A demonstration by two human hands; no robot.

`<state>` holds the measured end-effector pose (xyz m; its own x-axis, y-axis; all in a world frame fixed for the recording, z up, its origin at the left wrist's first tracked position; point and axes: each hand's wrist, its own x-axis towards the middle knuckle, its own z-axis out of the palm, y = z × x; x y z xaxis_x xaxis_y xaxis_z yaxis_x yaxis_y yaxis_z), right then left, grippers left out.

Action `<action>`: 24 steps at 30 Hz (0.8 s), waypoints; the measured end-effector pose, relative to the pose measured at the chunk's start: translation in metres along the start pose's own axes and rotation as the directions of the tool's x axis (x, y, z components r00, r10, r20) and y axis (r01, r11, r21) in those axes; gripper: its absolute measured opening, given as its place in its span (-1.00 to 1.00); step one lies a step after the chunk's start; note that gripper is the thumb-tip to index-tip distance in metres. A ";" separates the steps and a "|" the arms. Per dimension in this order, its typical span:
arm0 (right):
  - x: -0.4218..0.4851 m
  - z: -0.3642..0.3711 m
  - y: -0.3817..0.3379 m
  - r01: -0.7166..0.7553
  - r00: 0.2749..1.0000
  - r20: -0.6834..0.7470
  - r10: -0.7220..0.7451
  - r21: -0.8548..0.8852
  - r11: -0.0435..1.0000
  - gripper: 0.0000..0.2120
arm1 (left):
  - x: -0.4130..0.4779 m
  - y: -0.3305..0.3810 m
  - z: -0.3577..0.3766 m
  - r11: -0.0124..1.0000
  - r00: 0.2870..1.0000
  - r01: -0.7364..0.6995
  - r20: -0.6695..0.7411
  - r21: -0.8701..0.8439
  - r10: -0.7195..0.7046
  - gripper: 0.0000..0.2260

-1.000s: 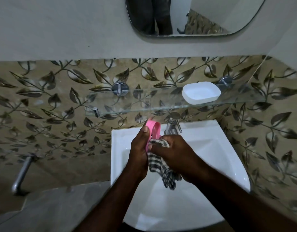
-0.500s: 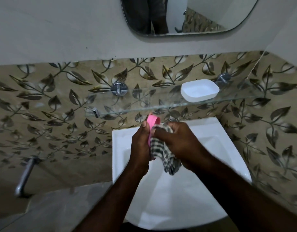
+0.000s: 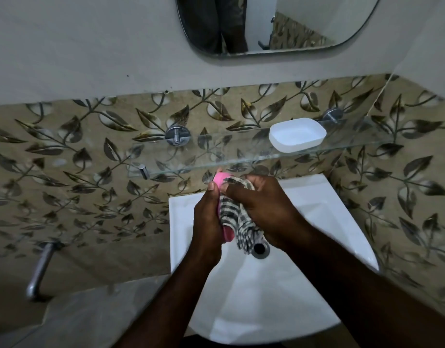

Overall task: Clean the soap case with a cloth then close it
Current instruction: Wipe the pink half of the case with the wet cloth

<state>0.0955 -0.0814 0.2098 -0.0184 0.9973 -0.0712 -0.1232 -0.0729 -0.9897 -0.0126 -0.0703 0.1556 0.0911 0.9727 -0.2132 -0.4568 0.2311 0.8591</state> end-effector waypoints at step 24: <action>-0.034 0.002 0.035 0.331 0.940 0.255 -0.228 -0.509 0.795 -0.86 | 0.008 0.016 -0.009 0.986 0.997 0.080 0.013 -0.144 -0.079 -0.52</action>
<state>0.0900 -0.1182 0.1778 -0.2421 0.9514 0.1904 0.4005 0.2768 -0.8735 -0.0275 -0.0593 0.1637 0.1380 0.9517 -0.2742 -0.5710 0.3027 0.7631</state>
